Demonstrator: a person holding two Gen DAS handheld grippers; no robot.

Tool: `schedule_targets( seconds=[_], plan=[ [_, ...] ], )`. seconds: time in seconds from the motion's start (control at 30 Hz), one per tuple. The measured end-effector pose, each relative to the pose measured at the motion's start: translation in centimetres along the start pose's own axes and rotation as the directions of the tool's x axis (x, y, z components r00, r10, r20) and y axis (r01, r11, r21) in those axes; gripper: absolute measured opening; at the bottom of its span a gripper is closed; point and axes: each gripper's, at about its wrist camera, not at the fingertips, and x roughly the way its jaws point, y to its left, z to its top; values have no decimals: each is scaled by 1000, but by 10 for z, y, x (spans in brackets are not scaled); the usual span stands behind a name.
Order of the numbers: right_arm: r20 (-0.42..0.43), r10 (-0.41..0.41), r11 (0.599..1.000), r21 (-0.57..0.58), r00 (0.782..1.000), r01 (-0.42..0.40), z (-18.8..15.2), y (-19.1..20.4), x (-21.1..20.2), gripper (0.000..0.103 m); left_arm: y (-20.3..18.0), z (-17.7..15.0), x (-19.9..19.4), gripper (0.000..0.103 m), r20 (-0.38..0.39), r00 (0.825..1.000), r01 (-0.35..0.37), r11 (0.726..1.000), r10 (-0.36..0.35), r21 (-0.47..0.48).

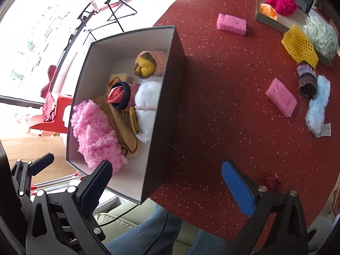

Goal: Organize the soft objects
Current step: 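Move the left tool to the pink sponge while the right tool reaches the red fabric rose, then close the left gripper on the pink sponge while the right gripper grasps the red rose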

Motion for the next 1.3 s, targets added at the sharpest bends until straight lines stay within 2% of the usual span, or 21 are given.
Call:
schedule_targets(
  seconds=[0.23, 0.37, 0.5, 0.57, 0.67, 0.77, 0.97, 1.07, 1.13, 1.17, 1.23, 1.27, 1.3],
  plan=[
    [25, -45, 977, 208, 999, 39, -26, -83, -8, 103, -50, 21, -10, 103, 37, 999, 6, 995, -10, 98],
    [27, -110, 919, 383, 994, 91, -56, -150, -11, 103, -76, 40, -24, 103, 85, 995, 45, 991, -56, 124],
    [-39, -135, 859, 493, 990, 136, -90, -198, 4, 103, -112, 67, -34, 103, 115, 988, 86, 982, -106, 169],
    [-52, -138, 858, 492, 989, 146, -99, -205, 12, 103, -129, 80, -32, 103, 120, 985, 96, 978, -120, 188],
    [-43, -155, 893, 421, 987, 158, -99, -193, 22, 103, -155, 100, -26, 103, 114, 984, 109, 972, -134, 208],
    [-23, -189, 928, 324, 982, 186, -88, -176, 33, 103, -173, 118, -14, 103, 106, 986, 105, 967, -132, 231],
    [15, -220, 953, 215, 975, 211, -57, -155, 56, 103, -207, 148, 11, 103, 104, 987, 90, 954, -124, 285],
    [2, -212, 962, 176, 977, 209, -47, -149, 71, 97, -225, 161, 23, 103, 102, 984, 112, 948, -148, 298],
    [-7, -220, 962, 163, 975, 218, -43, -149, 78, 85, -240, 169, 30, 103, 108, 981, 121, 942, -162, 313],
    [-21, -228, 961, 159, 974, 228, -43, -150, 82, 75, -247, 172, 33, 103, 111, 980, 121, 940, -164, 320],
    [2, -268, 955, 131, 963, 266, -44, -146, 81, 62, -261, 177, 41, 103, 106, 979, 131, 936, -174, 328],
    [5, -283, 953, 118, 959, 281, -47, -146, 81, 50, -267, 179, 44, 103, 102, 978, 139, 934, -182, 330],
    [8, -295, 950, 110, 955, 293, -47, -146, 80, 43, -272, 181, 47, 103, 100, 978, 141, 932, -184, 333]
  ],
)
